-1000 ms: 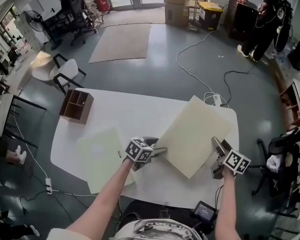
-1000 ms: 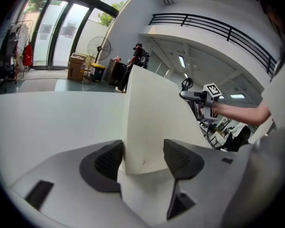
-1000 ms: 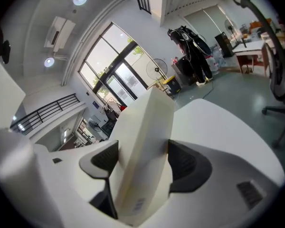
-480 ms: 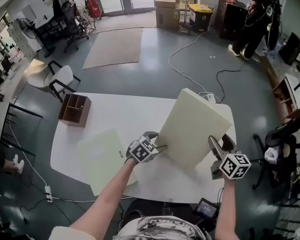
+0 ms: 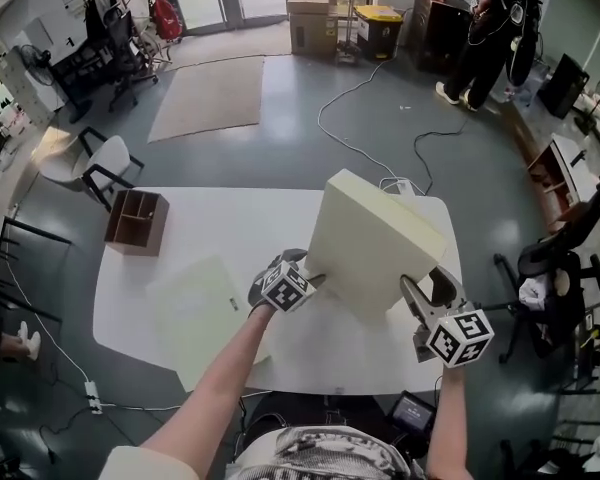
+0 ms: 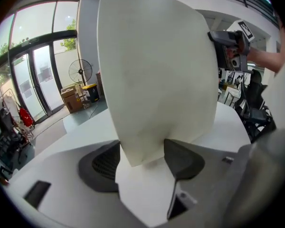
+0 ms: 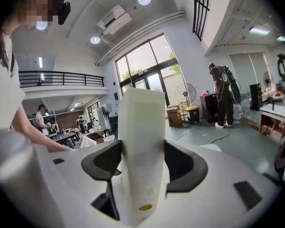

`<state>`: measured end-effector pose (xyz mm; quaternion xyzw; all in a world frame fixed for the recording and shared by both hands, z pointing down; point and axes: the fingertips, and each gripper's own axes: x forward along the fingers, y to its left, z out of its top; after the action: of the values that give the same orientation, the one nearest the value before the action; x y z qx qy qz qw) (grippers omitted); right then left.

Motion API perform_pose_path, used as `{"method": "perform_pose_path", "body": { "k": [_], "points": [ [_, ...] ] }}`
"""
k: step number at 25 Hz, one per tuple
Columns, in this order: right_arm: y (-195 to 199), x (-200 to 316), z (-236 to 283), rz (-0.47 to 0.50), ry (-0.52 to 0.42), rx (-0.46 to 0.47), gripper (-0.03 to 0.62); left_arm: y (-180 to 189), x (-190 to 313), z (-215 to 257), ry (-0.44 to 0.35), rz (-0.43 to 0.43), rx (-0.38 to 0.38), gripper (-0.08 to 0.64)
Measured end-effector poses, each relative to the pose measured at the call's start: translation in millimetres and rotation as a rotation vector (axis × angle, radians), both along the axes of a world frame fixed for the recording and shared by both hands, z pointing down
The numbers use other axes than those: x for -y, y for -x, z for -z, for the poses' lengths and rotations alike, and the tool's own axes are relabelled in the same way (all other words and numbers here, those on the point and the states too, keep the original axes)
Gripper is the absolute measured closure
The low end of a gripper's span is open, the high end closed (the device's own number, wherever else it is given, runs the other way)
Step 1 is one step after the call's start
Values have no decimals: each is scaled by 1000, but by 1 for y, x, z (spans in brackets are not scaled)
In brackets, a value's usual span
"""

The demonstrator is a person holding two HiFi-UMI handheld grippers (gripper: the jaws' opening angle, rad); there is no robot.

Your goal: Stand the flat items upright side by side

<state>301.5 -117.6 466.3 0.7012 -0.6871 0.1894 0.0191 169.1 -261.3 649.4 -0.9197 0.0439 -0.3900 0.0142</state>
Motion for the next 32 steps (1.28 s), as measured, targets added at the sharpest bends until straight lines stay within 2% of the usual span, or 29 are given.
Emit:
{"method": "perform_pose_path", "body": {
  "k": [9,13,16,19,23,27,32],
  "points": [
    [33,-8,5,126,6,-71,314,3,8,-6,0,38,39,278],
    [51,-9,4,198,16,-110,314,11,11,-11,14,82,59,279],
    [61,-8,3,204,24,-135,316,16,14,-13,25,112,53,281],
    [67,-4,3,179,26,-138,318,24,18,-10,56,160,17,285],
    [79,5,3,142,32,-150,321,39,24,9,121,278,-92,310],
    [93,24,1,103,26,-155,321,65,24,32,114,355,-181,333],
    [108,52,0,25,36,-161,321,108,6,51,93,418,-226,337]
  ]
}}
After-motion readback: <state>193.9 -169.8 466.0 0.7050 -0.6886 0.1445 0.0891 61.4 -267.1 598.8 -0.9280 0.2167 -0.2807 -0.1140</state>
